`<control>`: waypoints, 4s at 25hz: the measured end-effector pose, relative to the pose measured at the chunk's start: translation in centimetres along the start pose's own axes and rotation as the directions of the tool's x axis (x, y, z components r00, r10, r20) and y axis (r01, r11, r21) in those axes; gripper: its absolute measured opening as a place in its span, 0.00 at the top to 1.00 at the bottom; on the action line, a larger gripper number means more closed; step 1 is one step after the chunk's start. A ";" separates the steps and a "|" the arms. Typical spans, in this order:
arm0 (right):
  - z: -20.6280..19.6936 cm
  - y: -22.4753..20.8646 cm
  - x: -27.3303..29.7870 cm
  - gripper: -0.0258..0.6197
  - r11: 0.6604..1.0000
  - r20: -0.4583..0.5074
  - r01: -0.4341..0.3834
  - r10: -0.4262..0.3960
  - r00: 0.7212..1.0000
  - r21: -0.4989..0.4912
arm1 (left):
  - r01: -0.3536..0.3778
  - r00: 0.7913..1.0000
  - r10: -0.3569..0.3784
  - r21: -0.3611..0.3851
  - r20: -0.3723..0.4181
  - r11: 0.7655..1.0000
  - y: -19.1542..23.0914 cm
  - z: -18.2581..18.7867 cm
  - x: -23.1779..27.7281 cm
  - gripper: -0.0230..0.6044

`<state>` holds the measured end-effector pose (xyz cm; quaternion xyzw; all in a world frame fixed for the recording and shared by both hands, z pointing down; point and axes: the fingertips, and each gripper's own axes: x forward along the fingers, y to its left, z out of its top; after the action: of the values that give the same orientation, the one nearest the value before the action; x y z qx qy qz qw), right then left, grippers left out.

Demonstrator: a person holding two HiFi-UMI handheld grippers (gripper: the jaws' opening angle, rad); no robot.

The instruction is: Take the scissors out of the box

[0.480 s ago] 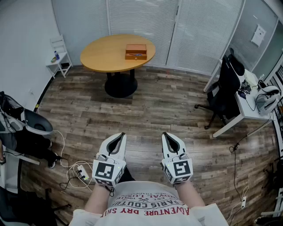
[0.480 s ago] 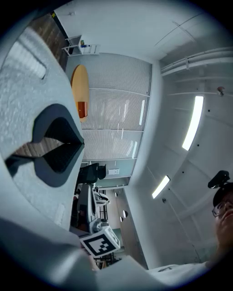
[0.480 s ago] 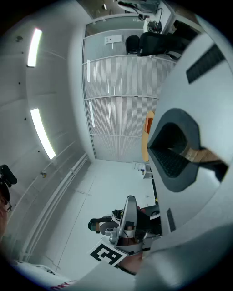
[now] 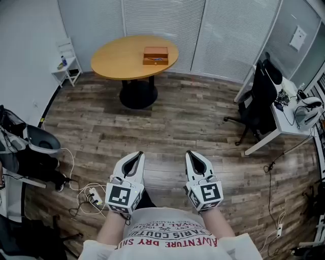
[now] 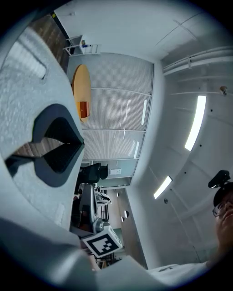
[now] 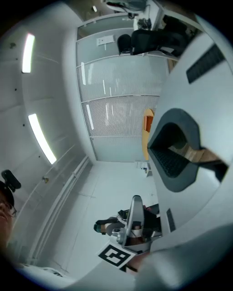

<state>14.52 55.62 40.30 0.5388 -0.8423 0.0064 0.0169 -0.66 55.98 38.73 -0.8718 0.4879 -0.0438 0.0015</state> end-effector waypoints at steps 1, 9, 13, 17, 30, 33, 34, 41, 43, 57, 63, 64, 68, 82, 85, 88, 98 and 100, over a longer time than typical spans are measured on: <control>0.2 -0.1 0.1 0.95 0.999 0.015 -0.006 0.005 1.000 0.034 | -0.002 1.000 0.002 0.000 0.001 1.000 0.1 0.0 0.1 0.95; -0.6 -0.7 3.6 0.95 0.998 -0.008 0.017 -0.017 1.000 0.058 | -0.009 1.000 0.009 -0.008 -0.022 1.000 3.3 -0.6 1.8 0.95; -0.9 -0.9 7.1 0.95 0.998 -0.029 0.023 -0.021 0.999 0.053 | -0.012 1.000 0.011 -0.016 -0.027 1.000 6.5 -0.7 3.8 0.95; -1.1 -0.7 12.3 0.95 0.998 -0.041 0.028 -0.026 0.999 0.048 | -0.008 1.000 0.007 -0.029 -0.029 1.000 10.9 -1.1 6.4 0.95; 0.6 1.8 30.7 0.95 0.996 -0.076 0.077 -0.073 0.994 0.040 | 0.006 1.000 -0.007 -0.042 -0.029 0.999 28.8 -0.1 13.8 0.95; 0.5 2.1 33.4 0.95 0.997 -0.093 0.070 -0.066 0.993 0.032 | 0.002 0.999 -0.003 -0.056 -0.035 0.998 31.2 -0.6 15.1 0.95; 0.3 2.2 34.0 0.95 0.998 -0.098 0.064 -0.061 0.993 0.028 | 0.000 0.999 -0.002 -0.060 -0.036 0.998 31.8 -0.8 15.5 0.95; -0.9 0.5 38.8 0.95 0.999 -0.112 0.039 -0.036 0.993 0.027 | -0.009 0.999 0.006 -0.064 -0.052 0.998 34.2 -1.9 19.9 0.95; -1.1 -1.1 40.7 0.95 0.999 -0.110 0.030 -0.027 0.994 0.026 | -0.018 0.999 0.015 -0.058 -0.047 0.998 34.4 -1.7 21.9 0.95; 2.0 -19.6 56.2 0.95 0.998 -0.074 -0.067 0.065 0.995 -0.017 | -0.088 0.996 0.088 -0.057 -0.012 0.994 36.0 2.4 44.4 0.95; 1.1 -28.3 60.9 0.95 0.996 -0.110 -0.089 0.087 0.990 -0.013 | -0.128 0.992 0.126 -0.068 -0.027 0.989 35.3 2.3 53.9 0.95; 0.9 -29.3 61.5 0.95 0.995 -0.114 -0.096 0.093 0.989 -0.013 | -0.135 0.991 0.133 -0.070 -0.034 0.988 35.2 2.2 55.1 0.95; -0.2 -32.6 63.8 0.95 0.994 -0.136 -0.105 0.103 0.985 -0.010 | -0.145 0.988 0.141 -0.076 -0.058 0.987 35.2 1.5 58.9 0.95; -2.1 -35.6 76.2 0.95 0.995 -0.212 -0.101 0.099 0.972 -0.001 | -0.133 0.987 0.123 -0.097 -0.105 0.986 44.6 0.2 70.1 0.95; -2.6 -35.1 80.0 0.95 0.993 -0.243 -0.115 0.112 0.964 0.000 | -0.113 0.989 0.102 -0.106 -0.103 0.988 47.7 0.2 73.3 0.95; -3.3 -35.3 84.1 0.95 0.996 -0.275 -0.095 0.090 0.957 -0.004 | -0.081 0.992 0.070 -0.106 -0.105 0.991 50.8 0.3 76.3 0.95; -7.1 -36.7 93.0 0.95 0.999 -0.414 -0.049 0.045 0.909 0.001 | -0.034 0.990 0.017 -0.119 -0.140 0.992 58.5 -1.7 82.0 0.95; -8.8 -36.6 93.7 0.95 0.996 -0.472 -0.090 0.080 0.878 0.002 | -0.037 0.989 0.018 -0.133 -0.145 0.990 58.8 -2.5 82.4 0.95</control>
<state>8.69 -44.45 52.13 0.4832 -0.8357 0.1295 0.2266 -8.00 -44.82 44.69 -0.8577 0.5005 -0.0732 -0.0921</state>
